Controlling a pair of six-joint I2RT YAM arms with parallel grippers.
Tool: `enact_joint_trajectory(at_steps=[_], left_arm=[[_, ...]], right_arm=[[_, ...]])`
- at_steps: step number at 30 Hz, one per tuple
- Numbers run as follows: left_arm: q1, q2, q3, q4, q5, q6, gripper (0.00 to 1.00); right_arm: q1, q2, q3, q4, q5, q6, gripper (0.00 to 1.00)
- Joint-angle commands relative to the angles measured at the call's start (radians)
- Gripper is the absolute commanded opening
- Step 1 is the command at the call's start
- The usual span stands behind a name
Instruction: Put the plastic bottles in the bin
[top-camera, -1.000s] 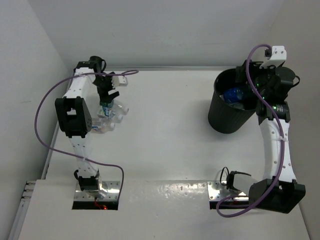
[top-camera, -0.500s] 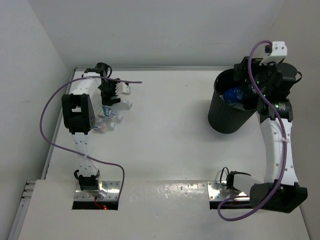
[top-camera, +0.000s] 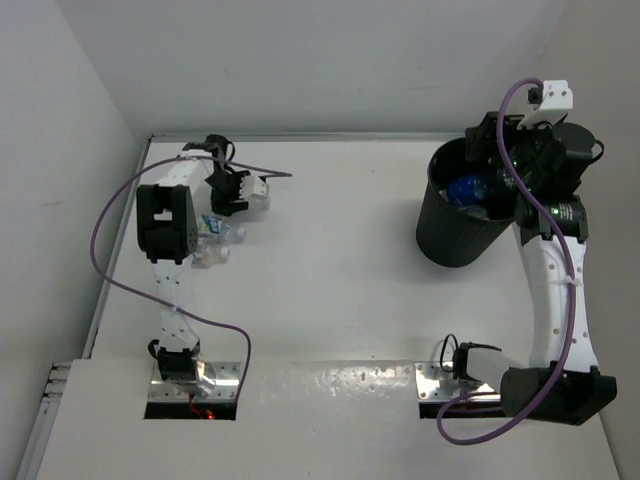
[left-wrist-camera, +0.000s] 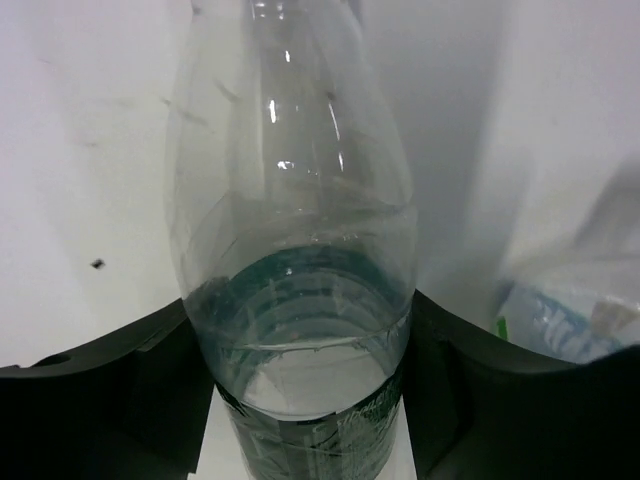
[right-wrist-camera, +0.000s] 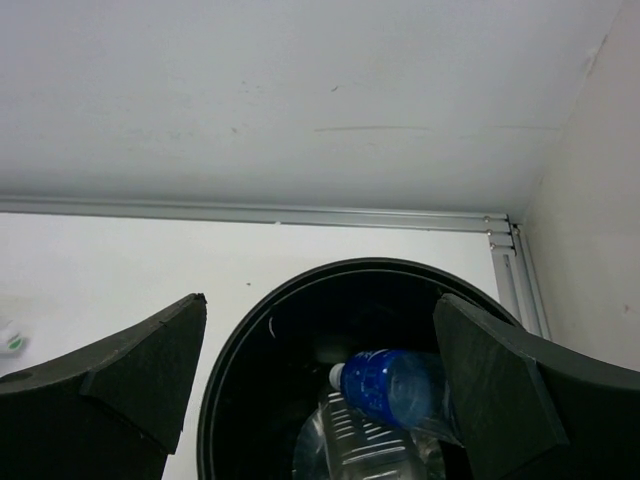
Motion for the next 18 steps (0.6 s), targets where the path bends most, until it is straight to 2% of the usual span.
enact_joint_trajectory(at_steps=[1, 4, 7, 8, 10, 11, 13, 14, 15, 16, 17, 18], left_arm=[[-0.022, 0.018, 0.089, -0.002, 0.115, -0.062, 0.67], [-0.022, 0.0, 0.201, 0.038, 0.255, -0.209, 0.58], [-0.022, -0.086, 0.281, 0.133, 0.44, -0.44, 0.52], [-0.022, -0.116, 0.281, 0.218, 0.486, -0.601, 0.48], [-0.04, -0.217, 0.275, 0.331, 0.634, -0.794, 0.43], [-0.04, -0.251, 0.258, 0.486, 0.678, -1.026, 0.43], [-0.077, -0.342, 0.182, 0.665, 0.778, -1.258, 0.43], [-0.091, -0.368, 0.153, 0.861, 0.804, -1.373, 0.43], [-0.104, -0.389, 0.087, 0.967, 0.841, -1.609, 0.43], [-0.12, -0.408, 0.058, 1.062, 0.85, -1.722, 0.43], [-0.153, -0.434, 0.031, 1.23, 0.85, -1.827, 0.43], [-0.172, -0.434, 0.001, 1.294, 0.869, -1.983, 0.41]], right_arm=[[0.025, -0.005, 0.041, 0.028, -0.036, 0.003, 0.94], [0.046, -0.003, 0.047, 0.035, -0.082, 0.019, 0.92], [0.093, -0.008, 0.038, 0.072, -0.158, 0.052, 0.89], [0.101, -0.008, 0.036, 0.093, -0.178, 0.075, 0.88], [0.135, -0.006, 0.03, 0.133, -0.214, 0.12, 0.87], [0.146, -0.001, 0.033, 0.162, -0.23, 0.146, 0.87], [0.202, 0.015, 0.05, 0.226, -0.246, 0.201, 0.83], [0.216, 0.025, 0.061, 0.235, -0.253, 0.213, 0.81], [0.256, 0.034, 0.086, 0.242, -0.278, 0.221, 0.8], [0.27, 0.054, 0.103, 0.256, -0.284, 0.23, 0.79], [0.285, 0.083, 0.132, 0.264, -0.292, 0.261, 0.79], [0.332, 0.083, 0.162, 0.264, -0.301, 0.266, 0.79]])
